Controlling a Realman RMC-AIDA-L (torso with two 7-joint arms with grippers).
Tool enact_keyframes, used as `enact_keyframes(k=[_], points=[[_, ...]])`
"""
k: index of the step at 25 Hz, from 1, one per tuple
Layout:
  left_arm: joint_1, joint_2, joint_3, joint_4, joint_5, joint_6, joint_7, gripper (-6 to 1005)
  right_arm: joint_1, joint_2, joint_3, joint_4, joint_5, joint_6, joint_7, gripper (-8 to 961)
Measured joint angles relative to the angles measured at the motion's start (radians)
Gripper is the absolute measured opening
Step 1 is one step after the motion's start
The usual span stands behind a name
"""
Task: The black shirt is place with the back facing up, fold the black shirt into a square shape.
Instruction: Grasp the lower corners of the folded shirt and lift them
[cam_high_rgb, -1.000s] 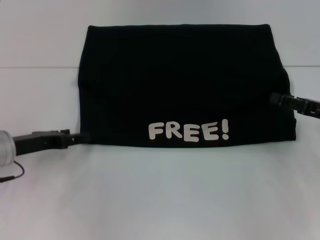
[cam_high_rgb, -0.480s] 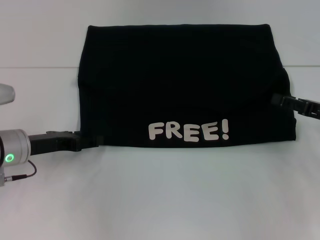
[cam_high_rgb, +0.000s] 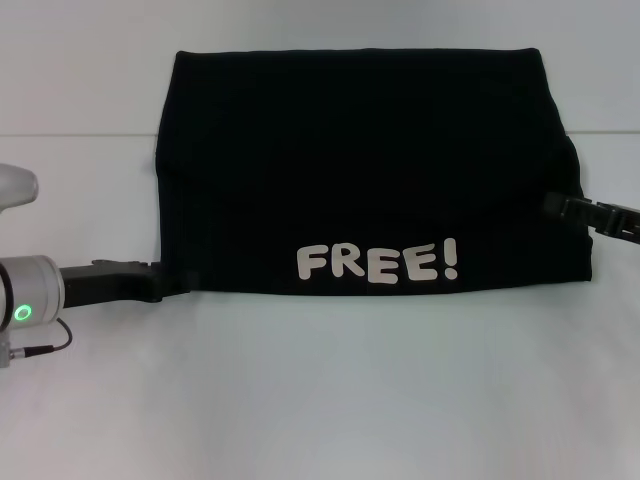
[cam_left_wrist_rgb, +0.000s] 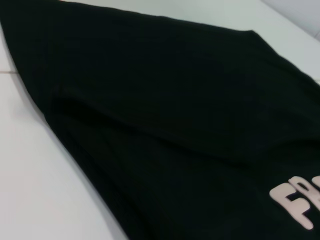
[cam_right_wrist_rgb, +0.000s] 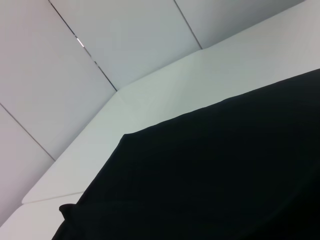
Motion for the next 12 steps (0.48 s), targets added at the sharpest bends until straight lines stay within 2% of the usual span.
enact_keyframes(k=[5, 12], points=[[-0.003, -0.002, 0.014, 0.0, 0.005, -0.018, -0.001, 507, -0.003, -0.001, 0.0, 0.0, 0.0, -0.005, 0.0, 607], [-0.003, -0.002, 0.013, 0.007, 0.005, -0.019, -0.004, 310, -0.006, -0.006, 0.0, 0.0, -0.001, -0.004, 0.0, 606]])
